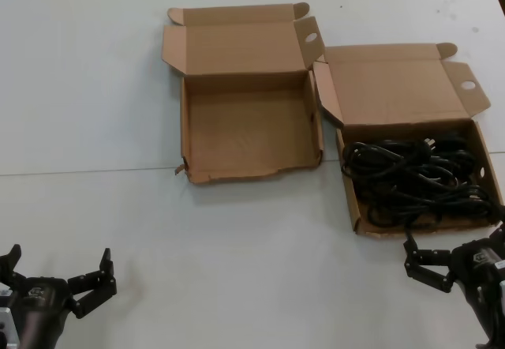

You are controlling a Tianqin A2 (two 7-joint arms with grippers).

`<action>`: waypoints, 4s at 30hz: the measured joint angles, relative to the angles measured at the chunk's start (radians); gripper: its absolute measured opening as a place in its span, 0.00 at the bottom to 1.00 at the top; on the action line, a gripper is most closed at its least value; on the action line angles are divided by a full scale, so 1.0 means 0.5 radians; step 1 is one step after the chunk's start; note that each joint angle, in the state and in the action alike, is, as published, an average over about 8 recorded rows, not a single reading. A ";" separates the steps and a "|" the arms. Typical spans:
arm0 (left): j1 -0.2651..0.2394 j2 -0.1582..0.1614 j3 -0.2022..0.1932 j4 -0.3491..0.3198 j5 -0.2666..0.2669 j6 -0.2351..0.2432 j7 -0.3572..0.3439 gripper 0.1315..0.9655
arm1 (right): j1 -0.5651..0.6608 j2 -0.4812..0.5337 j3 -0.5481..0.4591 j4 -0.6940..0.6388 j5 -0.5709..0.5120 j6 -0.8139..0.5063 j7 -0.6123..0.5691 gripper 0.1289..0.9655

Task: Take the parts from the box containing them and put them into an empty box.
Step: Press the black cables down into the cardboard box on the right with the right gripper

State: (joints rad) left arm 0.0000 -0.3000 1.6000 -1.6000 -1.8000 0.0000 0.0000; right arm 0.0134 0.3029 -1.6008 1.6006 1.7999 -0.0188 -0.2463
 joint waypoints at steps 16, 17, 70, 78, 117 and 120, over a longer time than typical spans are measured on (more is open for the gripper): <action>0.000 0.000 0.000 0.000 0.000 0.000 0.000 1.00 | 0.000 0.000 0.000 0.000 0.000 0.000 0.000 1.00; 0.000 0.000 0.000 0.000 0.000 0.000 0.000 0.99 | 0.000 0.000 0.000 0.000 0.000 0.000 0.000 1.00; 0.000 0.000 0.000 0.000 0.000 0.000 0.000 0.11 | 1.158 1.493 -2.007 0.362 0.743 0.841 0.000 1.00; 0.000 0.000 0.000 0.000 0.000 0.000 0.000 0.06 | 1.427 1.690 -2.279 0.425 0.801 0.684 0.000 1.00; 0.000 0.000 0.000 0.000 0.000 0.000 0.000 0.03 | 1.288 1.104 -0.965 0.072 -1.226 -1.418 0.000 1.00; 0.000 0.000 0.000 0.000 0.000 0.000 0.000 0.03 | 1.235 0.897 -0.686 0.040 -1.448 -1.624 0.000 1.00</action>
State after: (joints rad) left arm 0.0000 -0.3000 1.6001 -1.6000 -1.7999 0.0000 -0.0001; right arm 0.6309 0.7514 -1.9436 1.6206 1.0760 -0.8306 -0.2463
